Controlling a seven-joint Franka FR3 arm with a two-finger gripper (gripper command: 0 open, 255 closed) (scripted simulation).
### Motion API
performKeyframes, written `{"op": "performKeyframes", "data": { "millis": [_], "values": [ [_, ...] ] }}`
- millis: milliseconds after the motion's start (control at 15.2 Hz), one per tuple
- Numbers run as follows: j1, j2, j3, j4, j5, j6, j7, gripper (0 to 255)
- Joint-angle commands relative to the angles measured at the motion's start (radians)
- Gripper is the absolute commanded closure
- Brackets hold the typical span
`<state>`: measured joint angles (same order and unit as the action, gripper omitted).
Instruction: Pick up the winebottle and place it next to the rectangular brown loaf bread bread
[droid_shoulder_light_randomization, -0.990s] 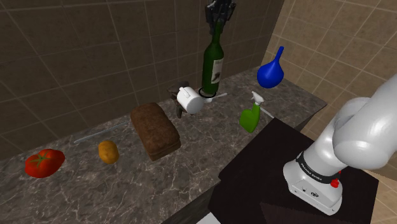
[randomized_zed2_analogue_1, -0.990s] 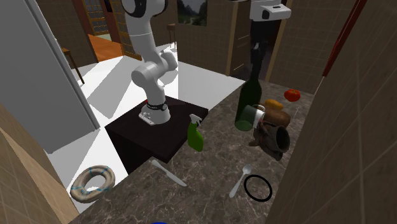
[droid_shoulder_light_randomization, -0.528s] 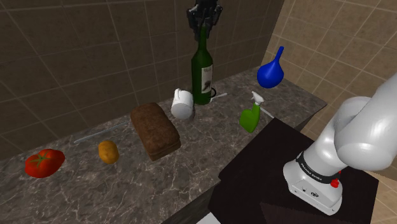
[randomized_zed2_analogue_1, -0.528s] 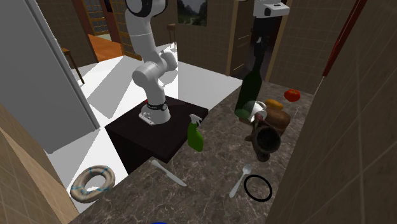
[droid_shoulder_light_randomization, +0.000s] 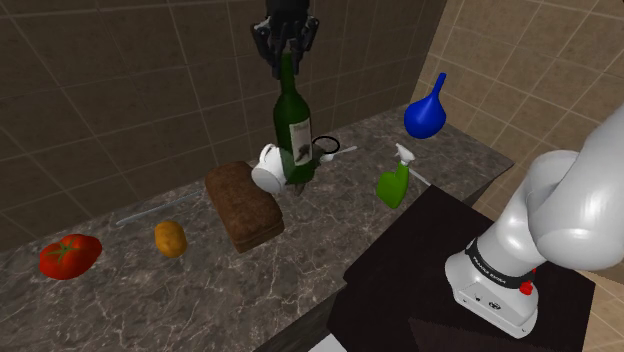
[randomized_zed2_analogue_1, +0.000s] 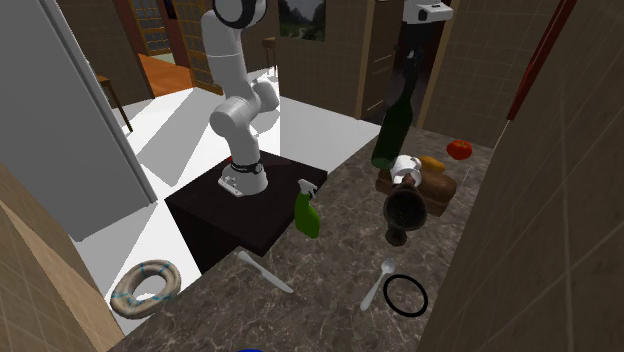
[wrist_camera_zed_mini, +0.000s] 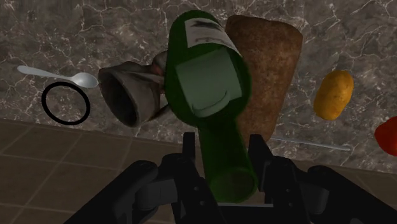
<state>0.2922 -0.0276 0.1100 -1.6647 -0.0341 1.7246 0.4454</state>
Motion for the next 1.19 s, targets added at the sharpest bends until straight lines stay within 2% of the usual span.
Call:
{"op": "performKeyframes", "data": {
  "millis": [0,330,660,924,1122],
  "values": [
    [0.023,0.037,0.025,0.042,-0.007,-0.007,0.049,255],
    [0.086,0.128,0.080,0.156,-0.034,-0.036,0.166,255],
    [0.161,0.250,0.124,0.317,-0.075,-0.085,0.278,255],
    [0.236,0.377,0.149,0.497,-0.118,-0.147,0.359,255],
    [0.307,0.503,0.159,0.687,-0.157,-0.219,0.410,255]
  ]
}}
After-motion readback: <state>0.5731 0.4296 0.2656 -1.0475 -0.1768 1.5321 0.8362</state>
